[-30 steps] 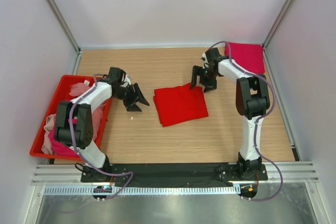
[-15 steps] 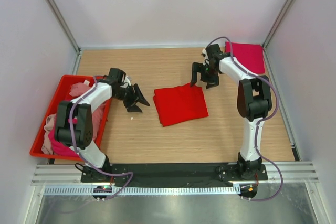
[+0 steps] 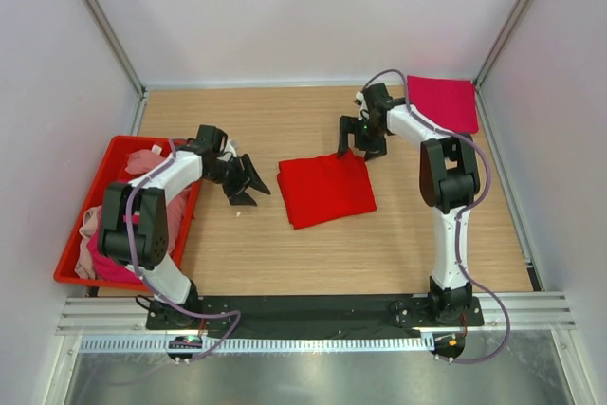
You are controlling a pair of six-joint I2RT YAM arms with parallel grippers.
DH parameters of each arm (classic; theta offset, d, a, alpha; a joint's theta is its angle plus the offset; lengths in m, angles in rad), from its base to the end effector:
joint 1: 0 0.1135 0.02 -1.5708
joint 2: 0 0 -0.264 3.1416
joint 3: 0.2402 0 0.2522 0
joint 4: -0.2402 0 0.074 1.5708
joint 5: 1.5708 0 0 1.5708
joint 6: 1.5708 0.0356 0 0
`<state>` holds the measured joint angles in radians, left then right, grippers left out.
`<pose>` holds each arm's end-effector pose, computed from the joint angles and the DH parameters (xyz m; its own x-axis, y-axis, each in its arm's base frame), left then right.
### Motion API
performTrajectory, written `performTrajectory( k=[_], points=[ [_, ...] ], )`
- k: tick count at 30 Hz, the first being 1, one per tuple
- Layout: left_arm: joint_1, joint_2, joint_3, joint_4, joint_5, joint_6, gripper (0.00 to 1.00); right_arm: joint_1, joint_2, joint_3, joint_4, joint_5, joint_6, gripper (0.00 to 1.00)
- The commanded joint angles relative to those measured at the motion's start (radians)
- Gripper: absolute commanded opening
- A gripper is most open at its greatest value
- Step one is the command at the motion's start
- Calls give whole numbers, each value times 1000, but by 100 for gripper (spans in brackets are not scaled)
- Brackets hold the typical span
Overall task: Fold and stack the t-shirts
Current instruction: Neatly place the folded tshirt to the corner
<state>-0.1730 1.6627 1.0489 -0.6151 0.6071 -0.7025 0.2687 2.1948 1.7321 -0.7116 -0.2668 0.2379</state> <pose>0.3055 -0.0740 0.1871 -0.9214 -0.3777 0.0914 -0.3479 0.6971 -0.6268 0.4430 0.1317 0.1722 -0.9478 -0.0252 -0.3180 -0.1347 0.9353 0.3273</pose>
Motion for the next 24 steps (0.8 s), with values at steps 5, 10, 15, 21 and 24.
performTrajectory(
  k=[5, 10, 15, 21, 24],
  points=[
    [9, -17, 10, 21, 33, -6, 56, 50, -6, -6, 17, 35, 15, 90],
    [10, -14, 19, 20, 34, -9, 56, 61, -30, -51, 29, 94, 70, 78],
    [10, -29, 11, 20, 39, -11, 56, 69, -55, -86, 93, 84, 70, 53],
    [10, -70, -15, -6, 33, -5, 56, 29, -67, -126, 188, -126, 55, 12],
    [9, -106, -26, -28, 28, 0, 56, 4, -78, -128, 208, -213, 52, 2]
  ],
)
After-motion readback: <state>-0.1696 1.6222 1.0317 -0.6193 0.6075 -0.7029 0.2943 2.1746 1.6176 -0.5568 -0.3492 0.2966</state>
